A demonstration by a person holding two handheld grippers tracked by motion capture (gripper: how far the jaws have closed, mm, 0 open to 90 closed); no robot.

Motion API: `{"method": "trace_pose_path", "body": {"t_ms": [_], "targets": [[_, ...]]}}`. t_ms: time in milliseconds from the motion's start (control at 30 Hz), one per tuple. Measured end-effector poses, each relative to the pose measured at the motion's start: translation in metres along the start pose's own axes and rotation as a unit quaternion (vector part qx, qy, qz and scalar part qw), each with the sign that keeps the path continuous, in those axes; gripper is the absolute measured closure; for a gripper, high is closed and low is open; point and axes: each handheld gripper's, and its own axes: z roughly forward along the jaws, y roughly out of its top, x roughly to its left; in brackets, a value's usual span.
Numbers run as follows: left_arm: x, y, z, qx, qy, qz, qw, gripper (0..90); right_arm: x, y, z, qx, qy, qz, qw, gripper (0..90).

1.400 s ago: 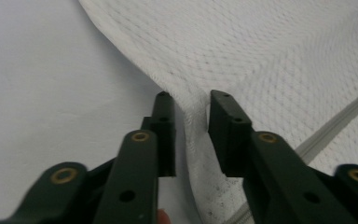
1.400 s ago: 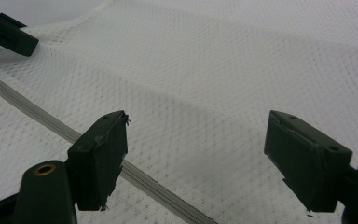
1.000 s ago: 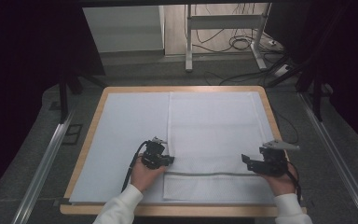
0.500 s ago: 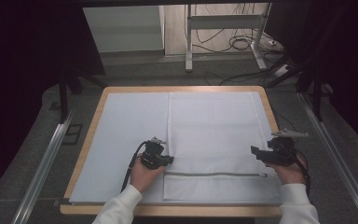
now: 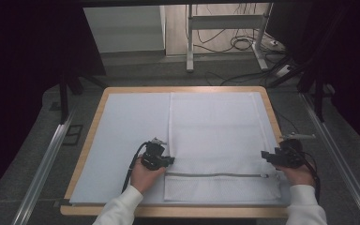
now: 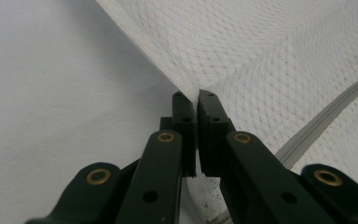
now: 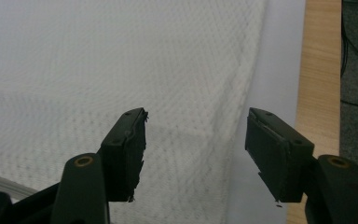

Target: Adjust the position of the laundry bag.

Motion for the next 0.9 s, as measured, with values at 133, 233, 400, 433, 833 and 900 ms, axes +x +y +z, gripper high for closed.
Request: {"method": "trace_pose_path", "body": {"t_ms": [133,233,400,433,833,900], "targets": [[0.000,0.000,0.000,0.001,0.001,0.000,1.0000,87.8,-0.007,-0.003,0.004,0.006,-0.001,0.009,0.9999,41.3],[0.000,0.000,0.000,-0.003,-0.001,-0.006,1.0000,87.8,-0.010,-0.004,0.006,0.013,0.002,0.014,0.9998,43.5],[0.001,0.000,-0.001,-0.002,-0.002,-0.004,1.0000,87.9,-0.013,-0.005,0.011,0.018,-0.001,0.015,0.9997,47.9],[0.001,0.000,-0.001,-0.003,-0.002,-0.005,1.0000,87.9,-0.012,-0.005,0.012,0.021,0.000,0.017,0.9996,49.0],[0.001,0.000,-0.001,-0.001,-0.004,-0.003,1.0000,88.4,-0.016,-0.008,0.019,0.037,0.002,0.019,0.9991,57.1],[0.001,0.000,-0.001,-0.001,-0.003,-0.004,1.0000,88.3,-0.017,-0.008,0.021,0.039,0.001,0.019,0.9991,57.2]]}}
